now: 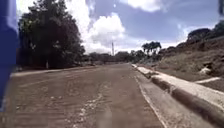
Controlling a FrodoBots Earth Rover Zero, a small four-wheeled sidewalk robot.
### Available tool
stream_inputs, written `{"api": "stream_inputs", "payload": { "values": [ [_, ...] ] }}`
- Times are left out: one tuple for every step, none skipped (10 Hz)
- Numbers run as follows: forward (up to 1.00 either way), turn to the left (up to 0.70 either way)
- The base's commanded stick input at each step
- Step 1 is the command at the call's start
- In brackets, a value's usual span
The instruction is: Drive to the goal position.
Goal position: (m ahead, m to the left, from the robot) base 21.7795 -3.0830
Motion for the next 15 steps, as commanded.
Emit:
{"api": "stream_inputs", "payload": {
  "values": [
    [0.7,0.0],
    [0.7,0.0],
    [0.7,0.0],
    [0.7,0.0],
    [0.7,0.0],
    [0.7,0.0],
    [0.7,0.0],
    [0.7,0.0],
    [0.7,0.0],
    [0.7,0.0],
    [0.7,-0.02],
    [0.7,-0.15],
    [0.7,-0.27],
    [0.7,-0.21],
    [0.7,0.0]
  ]
}}
